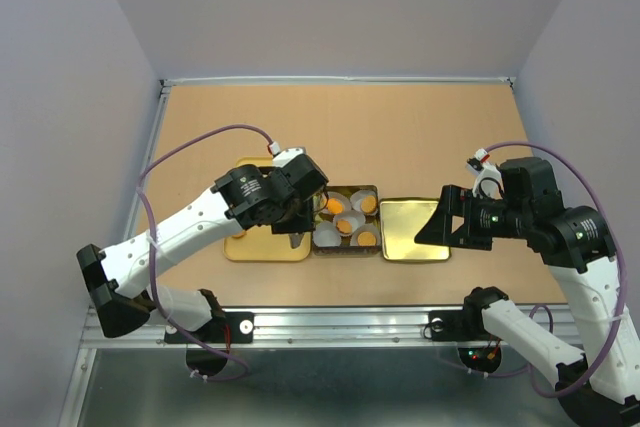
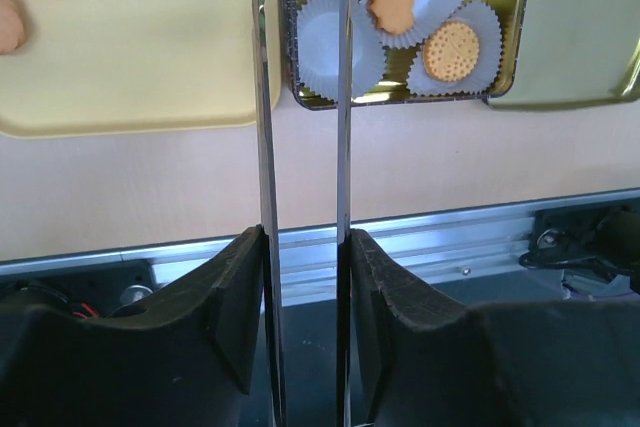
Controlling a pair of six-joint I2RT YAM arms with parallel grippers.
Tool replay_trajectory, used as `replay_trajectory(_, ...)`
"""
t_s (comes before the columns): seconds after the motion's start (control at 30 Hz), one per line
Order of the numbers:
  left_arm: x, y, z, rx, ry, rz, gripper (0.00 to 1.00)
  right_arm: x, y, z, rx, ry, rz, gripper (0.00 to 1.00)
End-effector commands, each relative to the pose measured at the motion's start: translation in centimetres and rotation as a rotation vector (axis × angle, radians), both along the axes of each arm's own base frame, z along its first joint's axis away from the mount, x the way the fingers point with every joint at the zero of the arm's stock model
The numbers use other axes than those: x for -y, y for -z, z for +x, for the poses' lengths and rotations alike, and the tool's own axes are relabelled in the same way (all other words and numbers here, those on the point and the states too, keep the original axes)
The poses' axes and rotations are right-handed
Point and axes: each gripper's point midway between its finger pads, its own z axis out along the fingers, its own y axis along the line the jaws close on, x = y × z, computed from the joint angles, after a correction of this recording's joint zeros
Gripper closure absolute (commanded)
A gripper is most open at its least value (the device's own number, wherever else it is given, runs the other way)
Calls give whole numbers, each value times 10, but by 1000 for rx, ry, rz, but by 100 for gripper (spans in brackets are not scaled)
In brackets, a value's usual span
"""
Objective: Pack the cookies
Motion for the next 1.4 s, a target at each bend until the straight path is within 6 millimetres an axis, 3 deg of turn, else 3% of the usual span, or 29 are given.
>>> replay_trajectory(0.0, 5, -4, 0, 24, 34, 32, 65, 0, -6, 4, 52, -4, 4, 0)
replay_trajectory(0.23, 18, -4, -15, 25, 96, 26, 66, 1, -5, 3, 52, -3, 1, 0)
replay_trajectory(0.5, 17, 18, -45, -31, 140, 53, 68, 1, -5, 2, 45, 0, 3, 0)
replay_trajectory(0.73, 17, 18, -47, -32, 147, 52, 68, 1, -5, 0, 43, -1, 6, 0)
replay_trajectory(1.07, 21, 18, -46, -29, 166, 65, 52, 2, -5, 0, 47, 5, 0, 0)
replay_trajectory(1.37, 14, 14, -49, -21, 150, 36, 50, 3, -2, 0, 42, 6, -3, 0)
